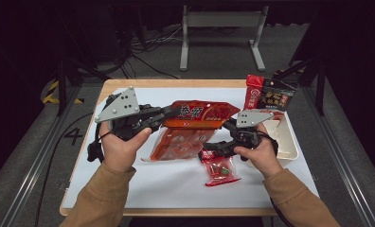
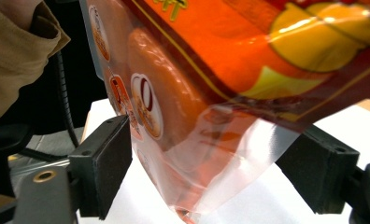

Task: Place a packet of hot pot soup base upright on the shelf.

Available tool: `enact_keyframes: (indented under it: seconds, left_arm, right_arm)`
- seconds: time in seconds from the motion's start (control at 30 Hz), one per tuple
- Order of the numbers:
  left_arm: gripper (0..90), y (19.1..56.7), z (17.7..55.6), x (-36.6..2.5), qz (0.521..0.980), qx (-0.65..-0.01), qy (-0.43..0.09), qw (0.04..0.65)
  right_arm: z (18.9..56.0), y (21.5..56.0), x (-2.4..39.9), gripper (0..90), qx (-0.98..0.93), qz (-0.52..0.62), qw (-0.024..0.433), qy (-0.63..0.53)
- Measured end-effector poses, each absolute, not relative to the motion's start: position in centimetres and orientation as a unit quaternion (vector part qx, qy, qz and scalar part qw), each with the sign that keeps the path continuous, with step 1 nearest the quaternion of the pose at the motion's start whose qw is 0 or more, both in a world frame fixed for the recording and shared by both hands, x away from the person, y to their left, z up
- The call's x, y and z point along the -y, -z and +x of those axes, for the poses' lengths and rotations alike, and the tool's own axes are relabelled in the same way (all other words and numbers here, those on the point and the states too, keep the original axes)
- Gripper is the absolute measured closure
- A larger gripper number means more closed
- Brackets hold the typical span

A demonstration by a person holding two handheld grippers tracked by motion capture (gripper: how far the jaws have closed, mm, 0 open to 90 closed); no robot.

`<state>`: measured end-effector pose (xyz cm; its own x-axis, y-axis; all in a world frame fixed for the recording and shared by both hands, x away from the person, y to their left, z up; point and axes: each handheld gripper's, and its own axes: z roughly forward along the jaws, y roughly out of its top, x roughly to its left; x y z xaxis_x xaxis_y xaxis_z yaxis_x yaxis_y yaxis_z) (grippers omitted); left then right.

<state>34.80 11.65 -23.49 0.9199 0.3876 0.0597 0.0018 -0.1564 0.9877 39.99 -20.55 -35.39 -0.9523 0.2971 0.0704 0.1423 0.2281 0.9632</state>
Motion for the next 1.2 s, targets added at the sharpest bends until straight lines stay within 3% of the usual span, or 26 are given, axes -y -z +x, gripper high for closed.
enact_keyframes:
  seconds: [0.67,1.03,1.2]
  left_arm:
    - [90.0,23.3,35.0,-11.5,0.739,-0.135,-0.153,0.642]
    - [90.0,23.3,35.0,-10.8,0.738,-0.126,-0.142,0.647]
    - [90.0,23.7,35.3,-11.1,0.737,-0.133,-0.139,0.648]
  right_arm:
    - [39.6,36.0,20.1,23.7,-0.786,0.102,0.119,-0.598]
    - [39.9,35.4,18.4,21.6,-0.786,0.075,0.112,-0.603]
    - [39.6,35.3,17.9,42.0,-0.795,0.070,0.098,-0.595]
